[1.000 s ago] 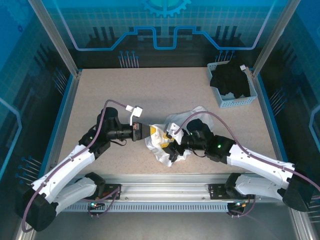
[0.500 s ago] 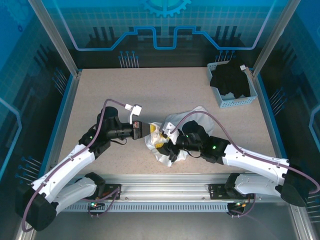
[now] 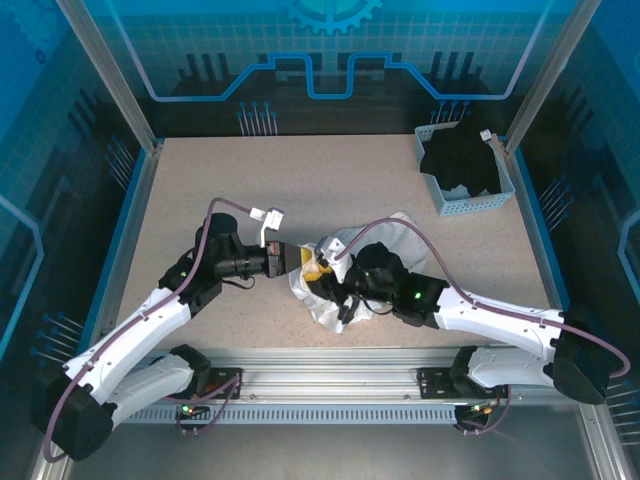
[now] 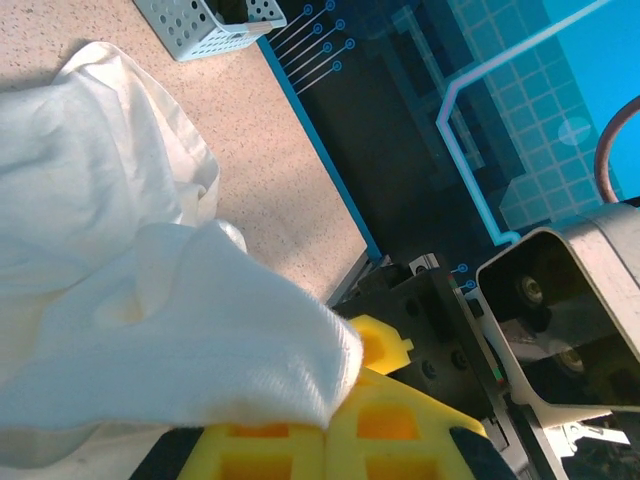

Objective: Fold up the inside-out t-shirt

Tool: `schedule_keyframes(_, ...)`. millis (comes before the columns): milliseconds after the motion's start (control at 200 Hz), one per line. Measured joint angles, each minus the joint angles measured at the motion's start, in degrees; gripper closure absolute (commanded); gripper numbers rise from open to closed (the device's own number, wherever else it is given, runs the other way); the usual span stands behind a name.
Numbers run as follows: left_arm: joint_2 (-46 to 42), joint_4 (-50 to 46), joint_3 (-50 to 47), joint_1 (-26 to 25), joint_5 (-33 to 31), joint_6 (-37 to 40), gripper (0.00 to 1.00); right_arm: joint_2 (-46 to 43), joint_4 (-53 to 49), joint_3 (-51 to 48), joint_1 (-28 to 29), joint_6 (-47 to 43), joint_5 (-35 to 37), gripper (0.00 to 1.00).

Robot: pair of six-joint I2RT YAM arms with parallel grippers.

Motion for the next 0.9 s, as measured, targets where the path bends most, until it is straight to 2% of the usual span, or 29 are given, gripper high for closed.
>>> schedule_keyframes(100,0.00,-0.04,0.00,0.00,-0.68,0.00,1.00,-0.11,-0.17,0.00,-0.02,0.00,0.66,0.93)
schedule_keyframes(215,0.00,-0.09,0.00,0.00,-1.60,0.02,1.00,-1.42,-1.38,-0.11,-0.02,-0.31,0.87,0.99)
schedule_keyframes(295,-0.02,-0.20,0.00,-0.02,-2.51,0.09,0.91,-2.82,-2.45,-0.17,-0.11,-0.48,0.66,1.00)
schedule_keyframes(440,-0.09,-1.46,0.00,-0.28,-5.01,0.90,0.65,-5.62,-6.80,-0.11,-2.08,-1.38,-2.34,1.00)
schedule_keyframes(500,-0.26,-2.36,0.00,-0.28,-6.47,2.01,0.57,-6.99,-9.97,0.42,-3.91,-1.73,-4.90,1.00)
schedule_keyframes(690,-3.21,-4.39,-0.68,-0.28,-10.56,3.98,0.44,-9.75,-20.44,5.29,-11.69,-3.21,-14.62,1.00)
schedule_keyframes(810,-3.69,-4.98,-2.05,-0.28,-12.15,4.83,0.31,-10.51,-26.43,7.41,-14.69,-4.68,-19.56,1.00)
schedule_keyframes(900,-2.71,-5.44,-2.82,-0.79,-12.44,5.60,0.26,-10.51,-31.04,9.22,-16.55,-5.99,-22.34,1.00)
